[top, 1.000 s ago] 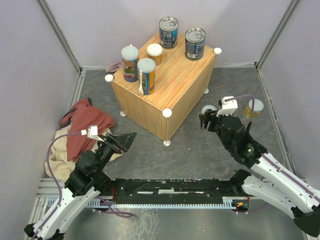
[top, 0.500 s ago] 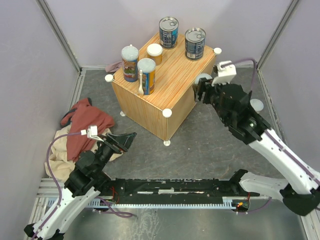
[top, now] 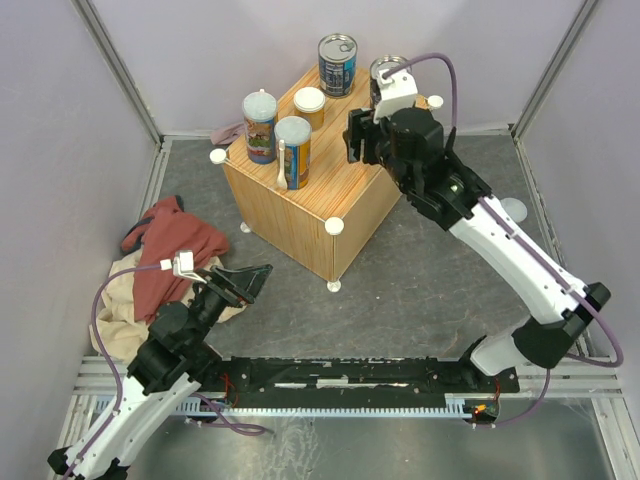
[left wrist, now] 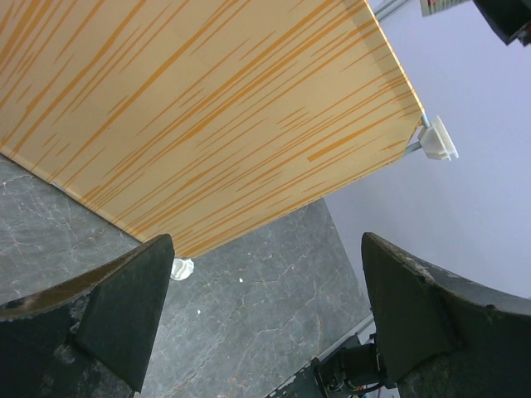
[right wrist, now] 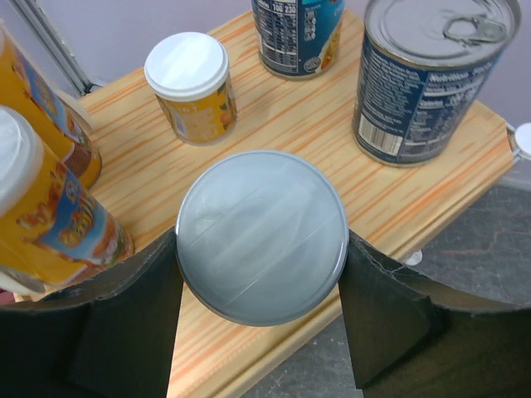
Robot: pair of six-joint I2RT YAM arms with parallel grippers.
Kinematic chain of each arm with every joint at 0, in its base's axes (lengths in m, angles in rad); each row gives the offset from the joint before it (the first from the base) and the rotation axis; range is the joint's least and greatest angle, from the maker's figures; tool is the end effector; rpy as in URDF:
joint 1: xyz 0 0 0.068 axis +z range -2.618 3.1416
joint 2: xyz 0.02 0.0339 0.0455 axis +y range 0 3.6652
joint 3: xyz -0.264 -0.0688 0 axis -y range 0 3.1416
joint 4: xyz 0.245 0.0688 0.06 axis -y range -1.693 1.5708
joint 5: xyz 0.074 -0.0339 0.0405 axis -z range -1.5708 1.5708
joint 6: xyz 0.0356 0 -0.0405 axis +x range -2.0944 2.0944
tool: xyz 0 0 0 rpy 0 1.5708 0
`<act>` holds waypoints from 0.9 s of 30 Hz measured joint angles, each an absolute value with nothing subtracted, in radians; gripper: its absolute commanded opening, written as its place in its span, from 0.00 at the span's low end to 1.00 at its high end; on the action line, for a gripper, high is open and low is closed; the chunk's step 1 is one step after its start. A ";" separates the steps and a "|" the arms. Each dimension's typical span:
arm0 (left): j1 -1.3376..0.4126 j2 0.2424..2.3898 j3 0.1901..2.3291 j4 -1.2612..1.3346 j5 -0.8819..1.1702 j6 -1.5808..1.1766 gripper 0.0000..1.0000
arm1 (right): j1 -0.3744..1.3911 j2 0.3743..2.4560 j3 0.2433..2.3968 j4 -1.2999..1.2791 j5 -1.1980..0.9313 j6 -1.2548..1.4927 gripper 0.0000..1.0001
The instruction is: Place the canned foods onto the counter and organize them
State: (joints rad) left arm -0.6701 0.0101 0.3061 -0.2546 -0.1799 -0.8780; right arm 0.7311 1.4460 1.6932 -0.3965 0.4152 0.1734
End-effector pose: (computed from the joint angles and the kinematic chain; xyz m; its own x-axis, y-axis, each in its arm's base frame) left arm 0.0681 -0.0458 0.2495 -0.3416 -0.6952 -0.6324 0.3257 0.5436 -0.7735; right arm 0.2444 0.1999 0.4777 -0.1633 0.0657 -0.9844 -0.2902 0.9504 0.1115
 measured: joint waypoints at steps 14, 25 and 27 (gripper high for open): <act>-0.670 0.013 0.325 -0.255 -0.176 -0.878 1.00 | 0.731 1.798 2.102 -0.594 0.428 0.161 0.11; -0.670 0.013 0.334 -0.258 -0.173 -0.878 1.00 | 0.715 1.878 2.183 -0.673 0.428 0.167 0.11; -0.670 0.013 0.334 -0.260 -0.173 -0.878 1.00 | 0.708 1.881 2.186 -0.675 0.425 0.171 0.11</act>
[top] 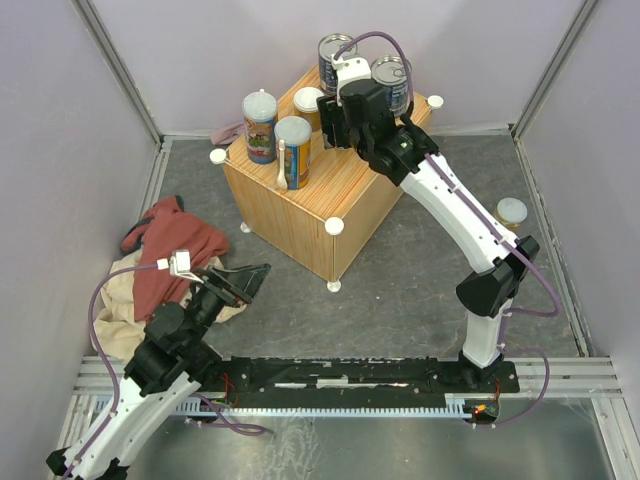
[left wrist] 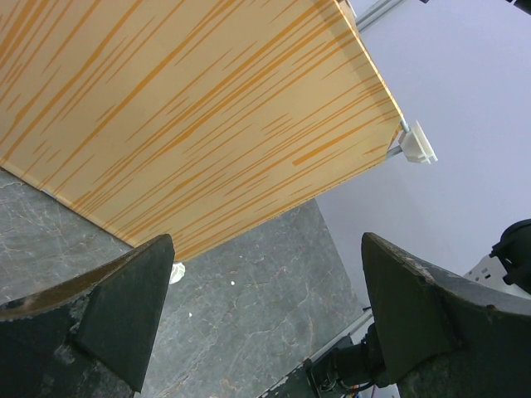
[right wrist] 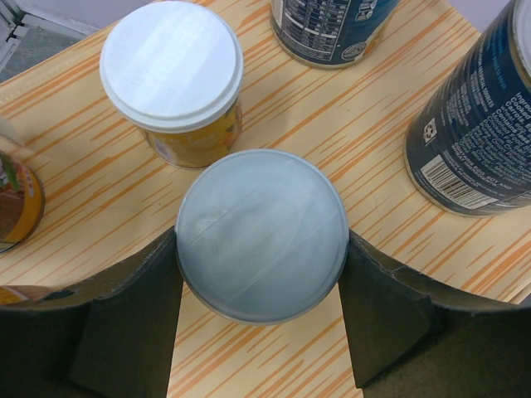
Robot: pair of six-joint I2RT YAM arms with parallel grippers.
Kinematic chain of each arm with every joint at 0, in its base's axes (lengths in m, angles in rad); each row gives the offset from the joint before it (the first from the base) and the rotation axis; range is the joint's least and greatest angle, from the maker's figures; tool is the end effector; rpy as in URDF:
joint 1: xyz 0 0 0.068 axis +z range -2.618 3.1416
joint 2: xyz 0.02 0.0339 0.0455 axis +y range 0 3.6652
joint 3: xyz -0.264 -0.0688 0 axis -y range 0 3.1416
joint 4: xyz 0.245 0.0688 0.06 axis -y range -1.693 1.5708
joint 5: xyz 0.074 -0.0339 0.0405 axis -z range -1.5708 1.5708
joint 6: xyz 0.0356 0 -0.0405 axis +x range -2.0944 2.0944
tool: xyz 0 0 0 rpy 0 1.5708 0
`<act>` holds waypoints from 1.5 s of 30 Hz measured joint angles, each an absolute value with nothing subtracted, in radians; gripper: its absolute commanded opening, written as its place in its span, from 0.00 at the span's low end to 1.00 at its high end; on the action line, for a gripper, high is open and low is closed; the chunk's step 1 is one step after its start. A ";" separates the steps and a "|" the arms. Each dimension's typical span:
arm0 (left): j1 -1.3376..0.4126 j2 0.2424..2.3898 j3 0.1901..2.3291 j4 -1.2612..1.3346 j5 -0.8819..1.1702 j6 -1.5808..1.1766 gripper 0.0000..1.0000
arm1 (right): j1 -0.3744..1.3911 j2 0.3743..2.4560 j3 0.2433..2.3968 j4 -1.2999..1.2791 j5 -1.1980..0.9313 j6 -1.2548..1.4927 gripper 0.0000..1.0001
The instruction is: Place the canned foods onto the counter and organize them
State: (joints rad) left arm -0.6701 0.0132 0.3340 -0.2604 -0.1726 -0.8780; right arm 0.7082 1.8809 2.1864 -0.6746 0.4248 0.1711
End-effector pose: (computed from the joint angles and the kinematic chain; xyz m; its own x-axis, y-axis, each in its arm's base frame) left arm 0.0653 -0.0439 0.2578 -0.3372 -0.7000 -0.6295 0.3414 0.5323 -0.7747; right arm 0.3251 0.2591 0.4574 -0.3212 -0.0708 -0.9443 -0.2497 0.9683 0.0123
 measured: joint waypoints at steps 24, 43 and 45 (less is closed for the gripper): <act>-0.670 0.012 0.337 -0.286 -0.155 -0.878 0.99 | 0.684 1.884 2.195 -0.676 0.369 0.231 0.28; -0.670 0.010 0.353 -0.307 -0.150 -0.878 0.99 | 0.671 1.905 2.195 -0.678 0.362 0.241 0.84; -0.670 0.010 0.355 -0.307 -0.149 -0.878 0.99 | 0.670 1.905 2.195 -0.675 0.359 0.242 0.89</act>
State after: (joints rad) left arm -0.6701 0.0101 0.3546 -0.3069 -0.1493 -0.8780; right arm 0.6697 1.9049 2.1952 -0.6750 0.3588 0.2420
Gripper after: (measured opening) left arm 0.995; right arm 0.822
